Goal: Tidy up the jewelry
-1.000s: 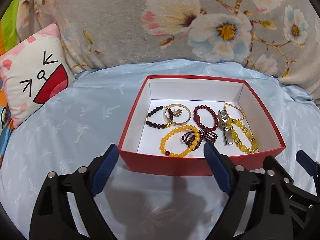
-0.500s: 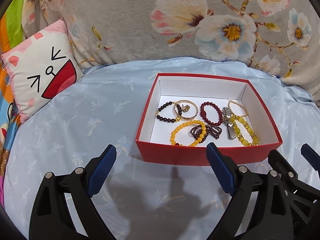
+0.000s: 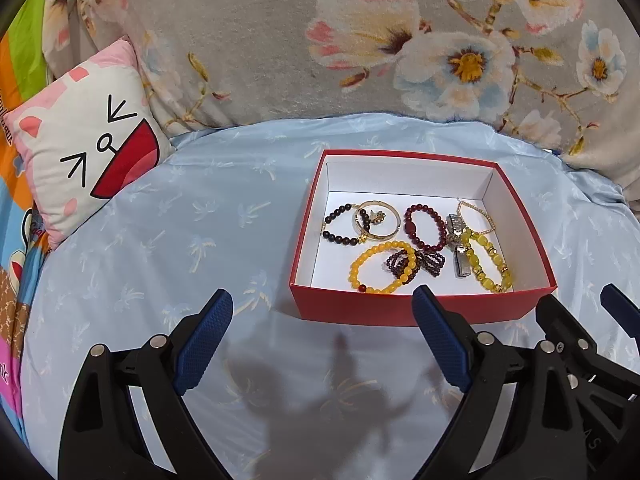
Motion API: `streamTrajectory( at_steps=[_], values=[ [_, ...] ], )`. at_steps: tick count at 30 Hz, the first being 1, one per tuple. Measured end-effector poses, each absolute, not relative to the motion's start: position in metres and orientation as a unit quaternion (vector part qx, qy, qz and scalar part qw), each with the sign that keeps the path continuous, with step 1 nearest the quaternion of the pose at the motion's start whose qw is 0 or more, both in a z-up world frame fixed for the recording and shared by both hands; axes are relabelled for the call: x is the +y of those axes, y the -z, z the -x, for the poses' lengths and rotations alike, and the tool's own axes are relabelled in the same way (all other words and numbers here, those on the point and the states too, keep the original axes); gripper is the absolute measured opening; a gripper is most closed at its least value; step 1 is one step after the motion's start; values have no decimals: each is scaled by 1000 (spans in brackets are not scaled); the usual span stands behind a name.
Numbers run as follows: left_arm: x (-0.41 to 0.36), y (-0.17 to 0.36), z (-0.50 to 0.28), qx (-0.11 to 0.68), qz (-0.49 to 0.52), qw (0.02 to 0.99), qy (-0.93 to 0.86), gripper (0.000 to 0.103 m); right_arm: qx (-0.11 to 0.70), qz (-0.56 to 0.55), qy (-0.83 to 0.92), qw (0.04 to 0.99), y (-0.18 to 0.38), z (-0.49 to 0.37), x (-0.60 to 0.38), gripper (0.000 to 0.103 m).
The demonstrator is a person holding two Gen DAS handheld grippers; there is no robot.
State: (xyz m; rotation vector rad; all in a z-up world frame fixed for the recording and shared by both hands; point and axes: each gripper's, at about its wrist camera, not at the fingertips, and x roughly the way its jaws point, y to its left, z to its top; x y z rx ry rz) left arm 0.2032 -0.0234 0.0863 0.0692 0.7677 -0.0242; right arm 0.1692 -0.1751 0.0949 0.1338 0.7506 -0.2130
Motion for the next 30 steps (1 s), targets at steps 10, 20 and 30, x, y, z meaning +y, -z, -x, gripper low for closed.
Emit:
streamTrajectory(
  at_steps=[10,20,30],
  values=[
    [-22,-88,-204,376,-33,926,12,87,363,-61,106,924,-96,-169,-173,84],
    [-19,-89,-204,377,-34,926,10,87,363,-61,106,924,-97,-169,-172,84],
    [-17,-90,-203,378,-31,925,5,87,363,-61,107,924,-97,-169,-173,84]
  ],
)
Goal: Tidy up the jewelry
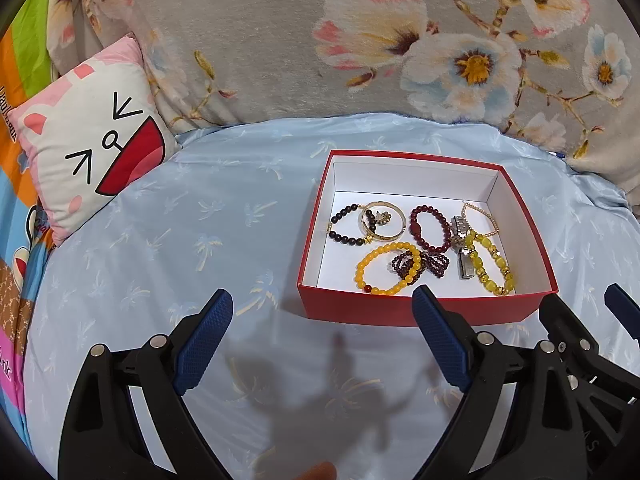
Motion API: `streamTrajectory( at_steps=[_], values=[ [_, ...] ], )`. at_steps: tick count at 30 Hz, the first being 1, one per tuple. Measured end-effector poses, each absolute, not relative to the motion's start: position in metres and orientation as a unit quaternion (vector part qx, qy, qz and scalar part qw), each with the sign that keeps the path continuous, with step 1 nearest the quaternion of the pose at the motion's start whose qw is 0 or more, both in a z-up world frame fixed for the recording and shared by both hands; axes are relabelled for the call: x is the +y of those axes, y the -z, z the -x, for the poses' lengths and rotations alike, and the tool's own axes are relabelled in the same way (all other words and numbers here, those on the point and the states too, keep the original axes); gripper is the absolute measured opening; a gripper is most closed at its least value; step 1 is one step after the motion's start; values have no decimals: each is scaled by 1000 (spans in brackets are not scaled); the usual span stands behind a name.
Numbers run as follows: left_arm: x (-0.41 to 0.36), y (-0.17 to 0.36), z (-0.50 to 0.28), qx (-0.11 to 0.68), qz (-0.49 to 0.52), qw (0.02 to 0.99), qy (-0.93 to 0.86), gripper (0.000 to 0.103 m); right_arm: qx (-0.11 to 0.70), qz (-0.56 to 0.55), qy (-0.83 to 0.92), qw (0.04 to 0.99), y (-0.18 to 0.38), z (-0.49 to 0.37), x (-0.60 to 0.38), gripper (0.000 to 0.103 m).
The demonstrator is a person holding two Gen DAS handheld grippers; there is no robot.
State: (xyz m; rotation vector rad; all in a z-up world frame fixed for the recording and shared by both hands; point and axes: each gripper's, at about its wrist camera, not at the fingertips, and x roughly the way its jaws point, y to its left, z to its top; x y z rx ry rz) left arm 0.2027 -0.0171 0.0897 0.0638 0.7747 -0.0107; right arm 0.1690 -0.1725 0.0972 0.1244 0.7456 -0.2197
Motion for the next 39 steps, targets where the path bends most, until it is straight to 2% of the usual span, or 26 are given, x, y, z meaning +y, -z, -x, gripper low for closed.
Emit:
streamTrajectory(
  at_steps=[39],
  values=[
    [-17,-90,-204,374,-31,927,3,85,362,-56,107,924,-102,-169,-174,84]
  ],
)
